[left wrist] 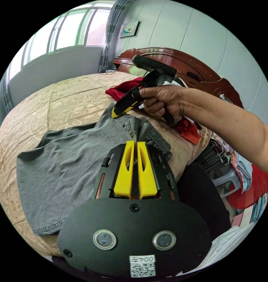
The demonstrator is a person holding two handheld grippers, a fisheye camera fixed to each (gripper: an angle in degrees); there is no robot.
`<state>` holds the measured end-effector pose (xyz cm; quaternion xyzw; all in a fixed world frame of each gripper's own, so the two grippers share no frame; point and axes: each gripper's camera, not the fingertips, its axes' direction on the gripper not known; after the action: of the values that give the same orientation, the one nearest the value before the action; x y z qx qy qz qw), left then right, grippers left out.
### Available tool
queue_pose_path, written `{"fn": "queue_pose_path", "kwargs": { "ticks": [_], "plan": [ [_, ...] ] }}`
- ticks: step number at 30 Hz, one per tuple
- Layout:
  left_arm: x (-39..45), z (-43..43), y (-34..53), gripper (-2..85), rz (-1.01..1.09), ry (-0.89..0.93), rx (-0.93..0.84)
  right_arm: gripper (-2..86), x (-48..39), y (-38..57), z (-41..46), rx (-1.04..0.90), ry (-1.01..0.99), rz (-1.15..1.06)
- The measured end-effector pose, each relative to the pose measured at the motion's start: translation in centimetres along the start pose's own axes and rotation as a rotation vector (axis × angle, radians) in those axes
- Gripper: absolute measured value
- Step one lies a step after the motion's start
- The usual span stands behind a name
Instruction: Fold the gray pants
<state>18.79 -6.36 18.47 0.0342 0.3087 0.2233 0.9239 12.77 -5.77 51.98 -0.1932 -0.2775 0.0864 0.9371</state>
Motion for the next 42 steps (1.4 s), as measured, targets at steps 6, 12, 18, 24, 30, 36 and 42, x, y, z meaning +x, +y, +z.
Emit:
{"fn": "queue_pose_path", "kwargs": {
  "ticks": [6, 12, 18, 24, 30, 36, 42],
  "plan": [
    [3.2, 3.5, 0.1, 7.2, 0.135, -0.136, -0.102, 5.8, 1.0, 2.5, -0.3, 0.045, -0.02, 0.043],
    [5.3, 2.4, -1.7, 17.5, 0.181, -0.033, -0.115, 11.3, -0.4, 6.0, -7.5, 0.246, 0.042, 0.154],
    [-2.1, -2.1, -1.1, 17.2, -0.012, -0.011, 0.055, 6.9, -7.9, 9.8, -12.5, 0.473, 0.103, 0.14],
    [-16.3, -1.9, 4.8, 16.6, -0.297, -0.235, -0.031, 7.4, -13.6, 6.8, -4.8, 0.22, 0.379, 0.015],
    [-22.1, -2.4, 8.1, 15.4, -0.381, -0.177, -0.06, 7.2, -14.2, 8.5, -9.2, 0.277, 0.367, 0.055],
    [-26.1, -2.2, 5.3, 14.5, -0.318, -0.225, 0.046, 7.8, -18.5, 5.9, -10.1, 0.285, 0.361, -0.024],
    [-33.4, 1.0, 6.3, 12.8, -0.413, -0.188, -0.104, 7.0, -15.8, 4.6, -9.5, 0.192, 0.287, 0.066]
  ]
}}
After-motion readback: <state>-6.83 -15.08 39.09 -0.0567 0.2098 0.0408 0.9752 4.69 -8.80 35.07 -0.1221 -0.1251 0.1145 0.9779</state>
